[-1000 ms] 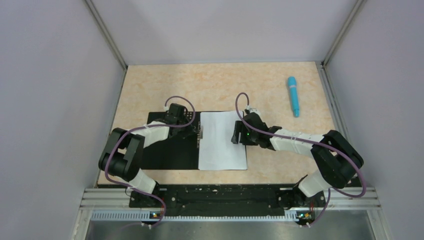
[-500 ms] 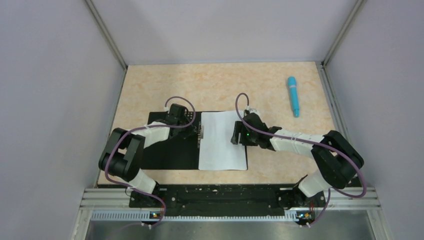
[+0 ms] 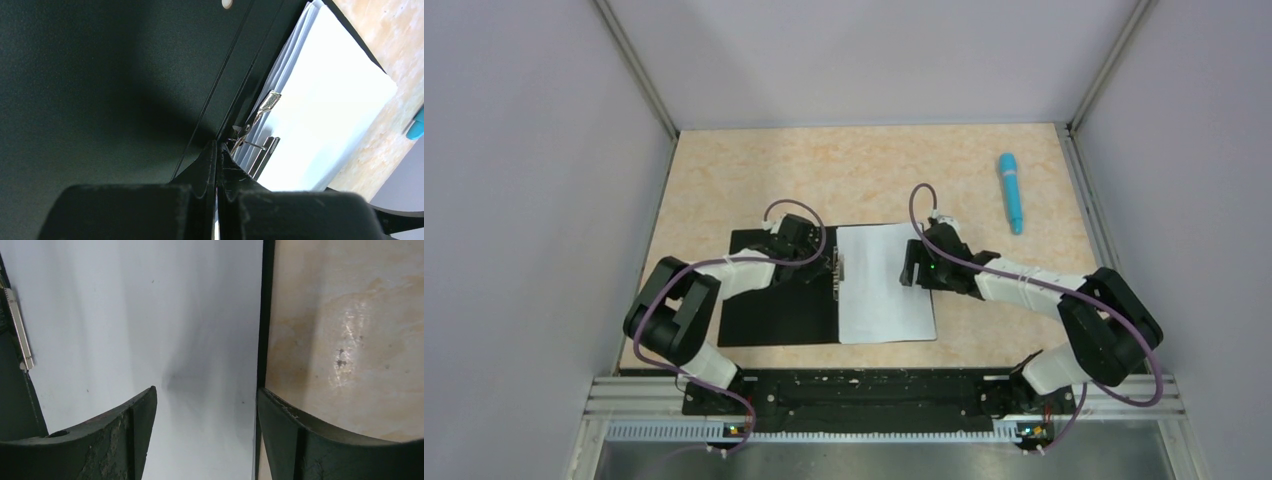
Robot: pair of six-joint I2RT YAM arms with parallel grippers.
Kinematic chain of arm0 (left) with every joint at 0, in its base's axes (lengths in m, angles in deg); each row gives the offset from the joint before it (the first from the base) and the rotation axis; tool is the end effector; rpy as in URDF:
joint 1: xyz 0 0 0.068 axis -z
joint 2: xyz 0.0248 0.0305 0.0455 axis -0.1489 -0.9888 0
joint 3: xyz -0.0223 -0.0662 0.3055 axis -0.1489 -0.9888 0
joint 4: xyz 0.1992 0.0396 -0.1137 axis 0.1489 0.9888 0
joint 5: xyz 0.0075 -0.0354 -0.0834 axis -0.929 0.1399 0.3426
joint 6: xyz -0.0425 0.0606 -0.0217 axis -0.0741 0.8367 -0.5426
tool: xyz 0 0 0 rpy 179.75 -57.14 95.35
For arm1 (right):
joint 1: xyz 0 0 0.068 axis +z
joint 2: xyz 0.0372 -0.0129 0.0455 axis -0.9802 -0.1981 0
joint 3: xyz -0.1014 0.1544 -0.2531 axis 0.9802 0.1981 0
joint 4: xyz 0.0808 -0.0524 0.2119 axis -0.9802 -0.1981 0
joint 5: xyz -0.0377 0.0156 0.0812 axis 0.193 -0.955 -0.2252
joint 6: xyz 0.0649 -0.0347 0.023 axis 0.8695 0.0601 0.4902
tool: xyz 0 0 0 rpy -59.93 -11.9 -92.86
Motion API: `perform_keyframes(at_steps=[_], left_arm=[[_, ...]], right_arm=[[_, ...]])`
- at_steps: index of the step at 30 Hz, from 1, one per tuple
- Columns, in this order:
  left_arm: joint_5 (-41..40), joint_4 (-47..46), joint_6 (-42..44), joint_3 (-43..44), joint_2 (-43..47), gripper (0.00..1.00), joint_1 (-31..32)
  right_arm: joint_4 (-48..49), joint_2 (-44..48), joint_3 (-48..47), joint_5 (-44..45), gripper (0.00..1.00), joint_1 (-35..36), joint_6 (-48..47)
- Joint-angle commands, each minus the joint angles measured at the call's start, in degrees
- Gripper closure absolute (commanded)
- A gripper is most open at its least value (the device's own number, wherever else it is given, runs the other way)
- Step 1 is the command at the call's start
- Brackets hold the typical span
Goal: Put the files into the folder
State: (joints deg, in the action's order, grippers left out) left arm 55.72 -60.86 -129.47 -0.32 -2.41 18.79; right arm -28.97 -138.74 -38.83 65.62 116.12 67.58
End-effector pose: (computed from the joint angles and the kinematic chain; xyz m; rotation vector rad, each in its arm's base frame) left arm 0.2590 -0.1352 0.1867 -0.8067 2.4828 -0.6589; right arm 0.2141 0.1563 0.2044 0.0746 2.5231 0.4384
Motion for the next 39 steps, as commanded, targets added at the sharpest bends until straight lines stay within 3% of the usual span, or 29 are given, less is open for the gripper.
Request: perform_keyframes(at_steps=[1, 17, 22, 24, 30, 35, 39], left_arm=[[-2.3, 6.7, -2.1, -1.0, -1.5, 1.0, 2.1], [-4.7, 7.6, -6.4, 3.2, -3.4, 1.0, 6.9], [-6.1, 10.6, -2.5, 6.1, -2.1, 1.0, 6.6], [-6.3, 12.3, 0.7, 7.8, -0.7, 1.0, 6.2], [-3.1, 14.9, 8.4, 6.3, 6.4, 0.87, 1.9], [2.3, 16.3, 11.9, 1.9, 12.2, 0.86, -1.1], [4.3, 16.5, 13.7, -1.9, 16.3, 0.87, -3.8]], right_arm=[[-1.5, 2.9, 0.9, 0.9, 0.27, -2.2, -2.1], [-5.7, 6.0, -1.5, 1.5, 0.24, -6.9, -7.2], [-8.6, 7.0, -4.1, 1.2, 0.24, -6.6, -8.2], [-9.2, 7.4, -5.3, 1.7, 0.24, -4.9, -7.6], [-9.9, 1.0, -13.1, 5.5, 0.3, 6.3, -3.7], [-9.6, -9.5, -21.5, 6.6, 0.4, 13.3, -1.6], [-9.7, -17.4, -27.7, 6.3, 0.43, 15.2, -1.0]])
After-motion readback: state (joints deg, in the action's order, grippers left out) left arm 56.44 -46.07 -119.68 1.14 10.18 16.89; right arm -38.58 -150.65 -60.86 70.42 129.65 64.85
